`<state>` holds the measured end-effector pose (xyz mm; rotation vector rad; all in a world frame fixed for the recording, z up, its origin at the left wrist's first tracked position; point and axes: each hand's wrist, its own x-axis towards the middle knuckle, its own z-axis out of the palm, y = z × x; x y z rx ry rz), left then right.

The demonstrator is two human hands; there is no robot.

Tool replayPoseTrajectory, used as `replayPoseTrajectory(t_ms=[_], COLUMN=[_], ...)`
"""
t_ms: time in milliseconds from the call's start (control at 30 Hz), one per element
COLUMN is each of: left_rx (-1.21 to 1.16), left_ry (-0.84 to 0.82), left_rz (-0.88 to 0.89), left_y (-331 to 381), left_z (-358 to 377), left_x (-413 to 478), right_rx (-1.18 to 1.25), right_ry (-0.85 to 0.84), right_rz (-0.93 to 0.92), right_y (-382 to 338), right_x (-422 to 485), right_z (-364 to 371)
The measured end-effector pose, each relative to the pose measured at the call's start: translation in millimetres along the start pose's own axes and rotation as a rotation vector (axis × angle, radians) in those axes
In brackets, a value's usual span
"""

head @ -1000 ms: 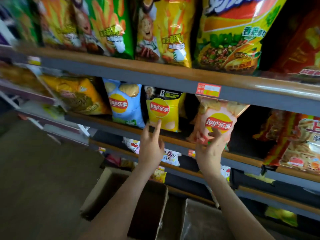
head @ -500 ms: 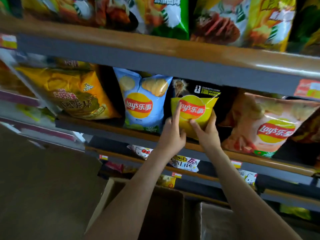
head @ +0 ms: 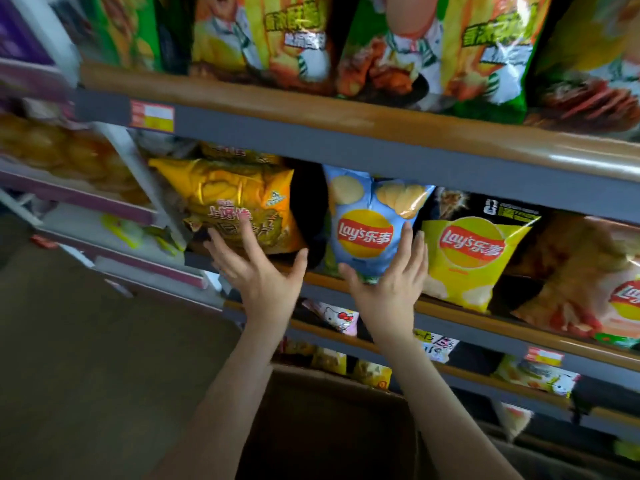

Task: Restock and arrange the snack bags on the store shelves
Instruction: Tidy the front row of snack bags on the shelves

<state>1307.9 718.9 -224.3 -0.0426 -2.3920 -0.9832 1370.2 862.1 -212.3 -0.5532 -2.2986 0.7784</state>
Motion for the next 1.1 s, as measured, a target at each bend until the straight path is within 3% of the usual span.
replayPoseTrajectory(t_ms=[133, 400, 500, 867, 1033, 1100], left_rx=[0.048, 0.183, 0.187, 0.213, 0.216, 0.151], left_ry=[-0.057, 0.042, 0.007, -0.234, -0.490, -0.672], left_rz=[-0.004, 0.113, 0.156, -0.068, -0.196, -0.211], left_y=[-14, -11, -15, 18, 80, 101], left_z=[4, -2, -1, -38, -67, -71], left_x=[44, 82, 76, 38, 17, 6], right_rx=[-0.015, -0.139, -0.188, -0.142, -0.101, -0.141], right_ry=[-0.043, 0.083, 0.038, -0.495, -0.768, -0.848], right_rz=[0.146, 0.177, 0.174, 0.114, 0.148, 0.149], right_y=[-21, -13, -14, -27, -35, -39], right_x=[12, 19, 18, -4, 1, 4], right_z=[28, 31, 29, -37, -104, -134])
